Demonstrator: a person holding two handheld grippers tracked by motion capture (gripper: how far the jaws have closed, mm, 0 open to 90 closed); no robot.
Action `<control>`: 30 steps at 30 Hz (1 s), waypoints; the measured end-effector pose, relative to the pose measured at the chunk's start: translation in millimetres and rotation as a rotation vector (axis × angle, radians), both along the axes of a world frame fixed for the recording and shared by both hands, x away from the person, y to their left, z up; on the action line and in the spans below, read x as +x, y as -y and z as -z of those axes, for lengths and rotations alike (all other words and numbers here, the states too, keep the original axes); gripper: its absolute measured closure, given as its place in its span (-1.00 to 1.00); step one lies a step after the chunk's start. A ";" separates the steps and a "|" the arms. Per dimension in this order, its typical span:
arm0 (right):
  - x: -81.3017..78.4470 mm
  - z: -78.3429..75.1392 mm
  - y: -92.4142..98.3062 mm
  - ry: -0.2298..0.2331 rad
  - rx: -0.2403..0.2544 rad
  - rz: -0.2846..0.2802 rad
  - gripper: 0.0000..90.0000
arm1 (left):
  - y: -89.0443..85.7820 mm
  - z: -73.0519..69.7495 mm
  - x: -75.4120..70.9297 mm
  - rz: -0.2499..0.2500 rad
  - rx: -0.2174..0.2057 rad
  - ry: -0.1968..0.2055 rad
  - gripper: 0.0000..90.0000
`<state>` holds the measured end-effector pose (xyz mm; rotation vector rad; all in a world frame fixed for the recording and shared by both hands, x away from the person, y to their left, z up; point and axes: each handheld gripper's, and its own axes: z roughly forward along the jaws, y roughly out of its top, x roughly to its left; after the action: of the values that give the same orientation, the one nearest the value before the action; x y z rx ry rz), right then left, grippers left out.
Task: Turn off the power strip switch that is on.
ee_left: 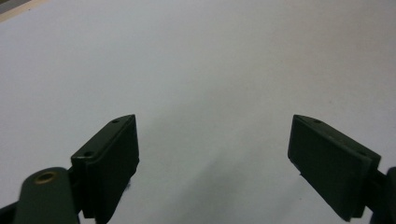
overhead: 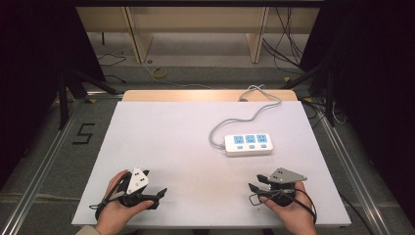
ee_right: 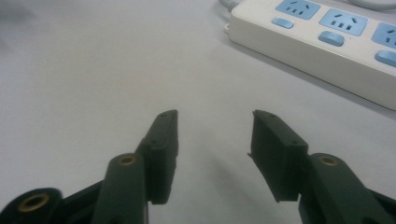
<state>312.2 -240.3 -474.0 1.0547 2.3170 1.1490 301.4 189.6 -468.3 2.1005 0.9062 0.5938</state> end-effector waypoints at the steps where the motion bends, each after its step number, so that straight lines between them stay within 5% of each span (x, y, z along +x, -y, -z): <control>1: -0.4 -0.5 0.2 -0.004 -0.001 0.003 0.30 | 0.3 0.0 0.1 0.000 0.001 0.004 -0.63; 11: 0.1 -3.7 0.6 -0.014 -0.001 0.026 0.46 | 0.0 -0.3 0.7 0.003 0.018 0.012 -0.61; 20: 0.1 -8.7 5.1 0.006 -0.047 0.055 1.00 | 0.4 0.2 1.3 -0.005 0.021 0.006 -0.59; 30: 0.8 -12.4 4.8 0.001 -0.066 0.079 1.00 | 0.5 0.1 1.8 -0.009 0.023 0.007 -0.58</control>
<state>312.9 -245.1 -461.6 1.1106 2.2749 1.0361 303.2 189.1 -468.4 2.1152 0.9091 0.6186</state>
